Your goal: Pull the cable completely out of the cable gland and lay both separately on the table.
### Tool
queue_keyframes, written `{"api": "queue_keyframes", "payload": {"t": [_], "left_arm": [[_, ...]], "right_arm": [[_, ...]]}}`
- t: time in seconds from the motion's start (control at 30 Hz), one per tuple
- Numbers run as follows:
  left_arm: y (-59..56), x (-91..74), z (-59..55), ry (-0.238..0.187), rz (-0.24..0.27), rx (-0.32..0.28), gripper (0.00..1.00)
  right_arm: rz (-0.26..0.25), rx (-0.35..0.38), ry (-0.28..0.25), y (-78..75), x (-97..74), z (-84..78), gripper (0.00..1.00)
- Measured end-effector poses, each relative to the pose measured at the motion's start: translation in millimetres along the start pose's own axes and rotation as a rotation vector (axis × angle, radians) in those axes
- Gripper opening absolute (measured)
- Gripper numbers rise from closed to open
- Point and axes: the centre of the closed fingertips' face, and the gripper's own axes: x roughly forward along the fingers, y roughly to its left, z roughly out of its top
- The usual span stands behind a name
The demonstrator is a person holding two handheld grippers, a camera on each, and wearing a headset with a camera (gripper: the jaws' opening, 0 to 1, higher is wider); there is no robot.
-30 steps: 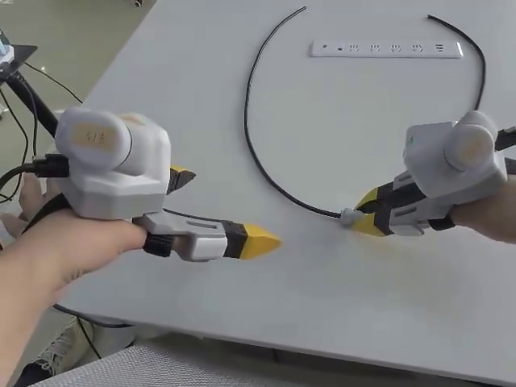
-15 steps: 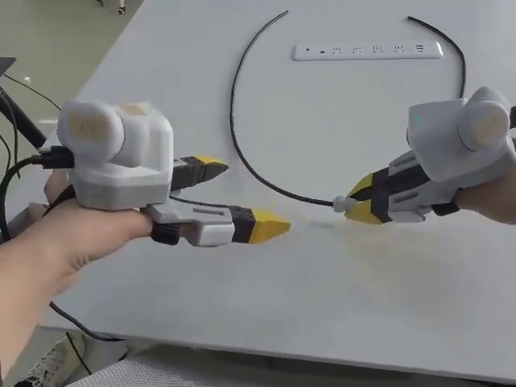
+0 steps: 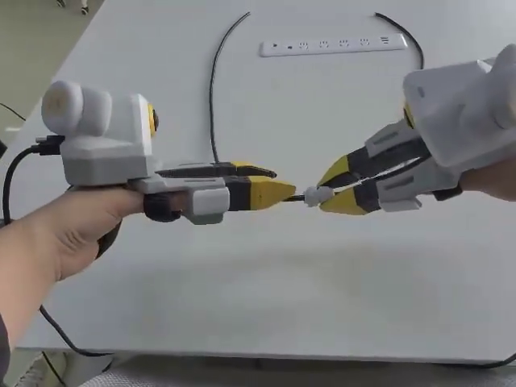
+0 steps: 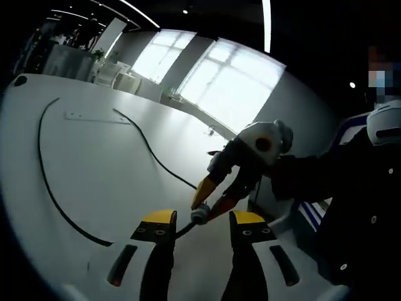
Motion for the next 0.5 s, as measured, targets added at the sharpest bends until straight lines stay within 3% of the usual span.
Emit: {"api": "queue_keyframes", "payload": {"t": [0.17, 0.5], "left_arm": [[-8.5, 10.2, -10.6, 0.050, -0.052, -0.003, 0.37], [-11.4, 23.9, -14.0, 0.040, -0.083, -0.013, 0.34]], "right_arm": [[-0.003, -0.030, -0.001, 1.7, -2.1, 5.6, 0.07], [-0.009, -0.069, -0.013, 4.6, -4.7, 11.2, 0.07]]}}
